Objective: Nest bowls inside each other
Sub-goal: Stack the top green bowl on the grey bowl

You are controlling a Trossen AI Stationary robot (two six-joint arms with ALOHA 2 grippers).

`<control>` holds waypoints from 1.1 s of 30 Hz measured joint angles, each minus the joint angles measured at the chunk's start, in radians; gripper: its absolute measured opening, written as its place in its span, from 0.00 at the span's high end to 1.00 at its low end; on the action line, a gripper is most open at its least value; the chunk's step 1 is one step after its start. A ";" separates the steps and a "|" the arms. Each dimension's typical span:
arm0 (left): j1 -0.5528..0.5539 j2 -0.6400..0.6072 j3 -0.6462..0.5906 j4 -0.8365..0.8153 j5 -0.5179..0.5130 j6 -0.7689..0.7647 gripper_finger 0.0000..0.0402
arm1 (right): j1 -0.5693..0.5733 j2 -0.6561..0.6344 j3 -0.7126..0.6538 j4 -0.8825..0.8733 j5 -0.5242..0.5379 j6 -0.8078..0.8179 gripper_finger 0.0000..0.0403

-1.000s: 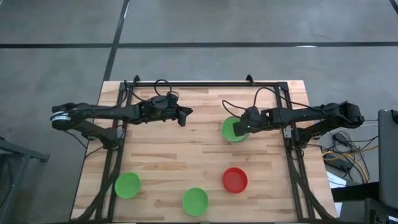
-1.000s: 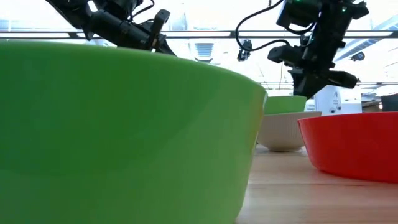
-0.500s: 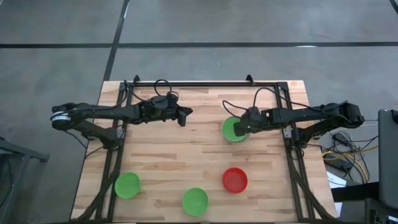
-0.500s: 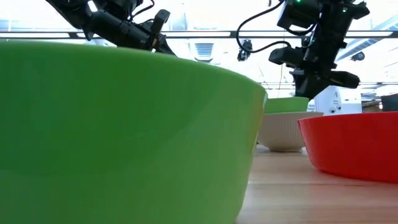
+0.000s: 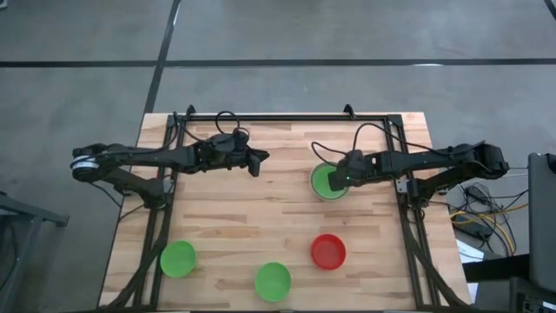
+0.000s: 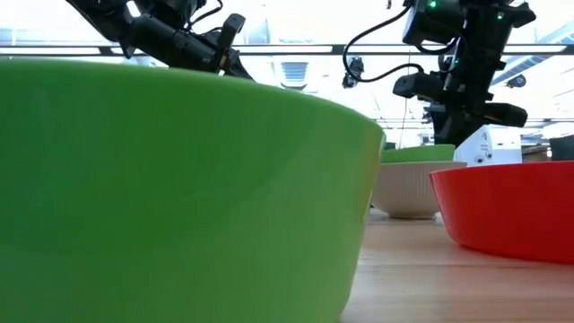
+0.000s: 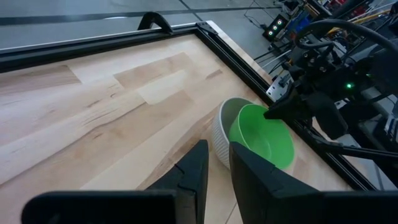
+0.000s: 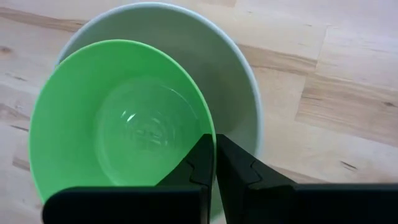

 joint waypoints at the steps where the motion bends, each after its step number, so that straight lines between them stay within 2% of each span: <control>1: 0.000 0.000 0.000 0.000 0.000 0.000 0.83 | 0.000 0.000 0.000 0.005 0.000 -0.010 0.98; 15: 0.000 0.000 0.000 0.000 0.001 -0.001 0.83 | 0.000 0.000 0.000 0.033 0.008 -0.046 0.98; 33: 0.000 0.000 0.000 0.000 0.001 0.000 0.83 | 0.000 0.000 0.000 0.031 0.008 0.000 0.98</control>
